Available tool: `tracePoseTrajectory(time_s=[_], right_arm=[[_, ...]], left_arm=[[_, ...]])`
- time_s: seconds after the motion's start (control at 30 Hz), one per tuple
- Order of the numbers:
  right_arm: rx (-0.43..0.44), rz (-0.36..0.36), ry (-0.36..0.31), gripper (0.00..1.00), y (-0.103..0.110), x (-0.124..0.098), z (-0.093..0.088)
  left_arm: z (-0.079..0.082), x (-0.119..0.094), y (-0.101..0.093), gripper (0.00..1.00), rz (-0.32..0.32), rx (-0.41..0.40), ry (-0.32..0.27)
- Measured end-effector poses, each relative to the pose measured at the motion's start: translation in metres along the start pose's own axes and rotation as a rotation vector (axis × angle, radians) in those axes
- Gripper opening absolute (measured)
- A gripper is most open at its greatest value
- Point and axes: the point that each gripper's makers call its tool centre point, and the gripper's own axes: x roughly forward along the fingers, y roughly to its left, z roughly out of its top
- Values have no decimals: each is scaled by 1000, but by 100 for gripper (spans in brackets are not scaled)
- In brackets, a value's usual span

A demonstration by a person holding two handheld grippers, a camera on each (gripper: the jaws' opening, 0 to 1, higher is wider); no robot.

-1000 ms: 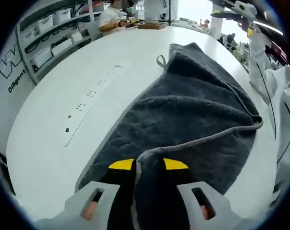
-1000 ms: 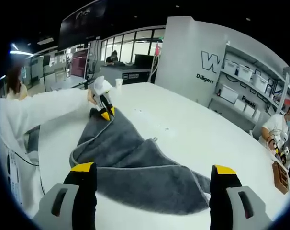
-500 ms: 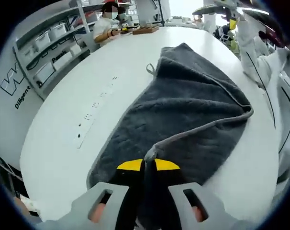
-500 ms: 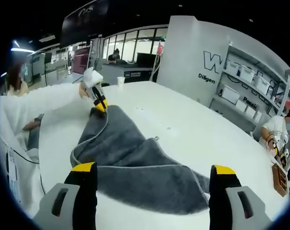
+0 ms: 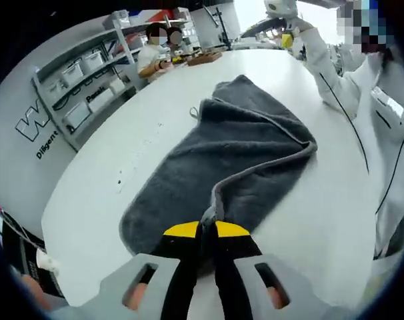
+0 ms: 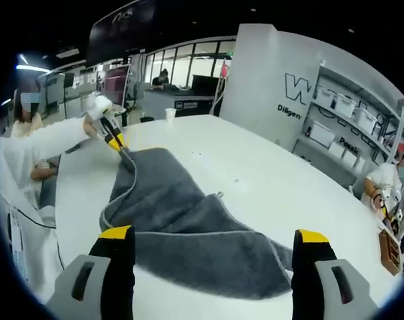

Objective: Open the folded towel by lifting each exposed corner and separating the folded layers until the towel lies flat within the target outline without major curled edges

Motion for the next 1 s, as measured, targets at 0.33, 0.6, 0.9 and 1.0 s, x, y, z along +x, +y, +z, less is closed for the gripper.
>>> tracePoseTrajectory(time_s=[0.33,0.6,0.9,1.0], right_arm=[[-6,3,0,99,1,0,2],[-9,8,4,99,1,1,2],[-7,11,8,99,0,2,0],[-5,11,10,99,-1,2,-1]], left_arm=[[-43,-23,-30,6,19,-92,-10],[-81,-29,-41,6,50,-185,-3],[-121,-25,-46,6,75,-279,24],[-125,-28,-45,6,82,-301,12]])
